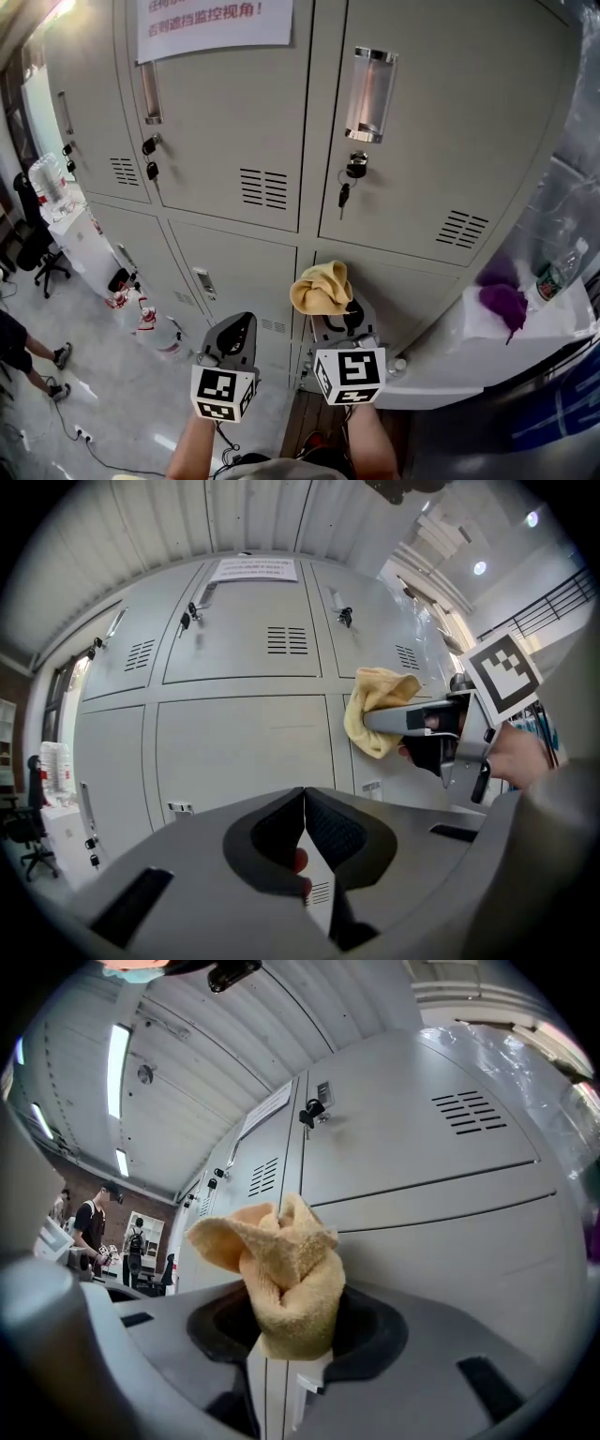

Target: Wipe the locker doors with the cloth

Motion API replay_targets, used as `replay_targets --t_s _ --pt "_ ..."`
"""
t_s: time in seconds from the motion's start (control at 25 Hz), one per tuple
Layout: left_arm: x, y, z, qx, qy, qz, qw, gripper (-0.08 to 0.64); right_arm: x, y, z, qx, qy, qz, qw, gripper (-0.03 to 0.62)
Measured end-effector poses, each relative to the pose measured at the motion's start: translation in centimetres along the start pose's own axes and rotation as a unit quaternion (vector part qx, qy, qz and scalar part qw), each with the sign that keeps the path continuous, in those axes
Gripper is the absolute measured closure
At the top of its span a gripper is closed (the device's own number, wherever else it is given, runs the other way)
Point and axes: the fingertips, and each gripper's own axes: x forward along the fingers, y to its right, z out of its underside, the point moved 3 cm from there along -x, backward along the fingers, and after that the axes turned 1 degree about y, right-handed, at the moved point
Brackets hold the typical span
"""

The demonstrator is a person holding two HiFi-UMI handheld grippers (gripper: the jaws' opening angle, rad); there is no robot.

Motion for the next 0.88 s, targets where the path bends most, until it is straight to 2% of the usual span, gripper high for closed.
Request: replay_targets --t_s 0.28,0.56,0.88 --pt "-0.4 0.0 -0.2 0.001 0.002 -0.007 1.0 0.537 0.9 0.5 0.0 0.008 -0.002 0.001 1.0 0.411" --pt "0.0 1.1 0.1 -0.001 0.0 0.003 1.0 0.537 0.2 1.6 -0.3 0.016 -0.004 0.01 1.0 0.411" --pt "0.7 2.2 0.4 -0.004 0.001 0.021 0.9998 0.537 -1.4 4.1 -0.5 0.016 -0.002 0.049 0.999 0.411"
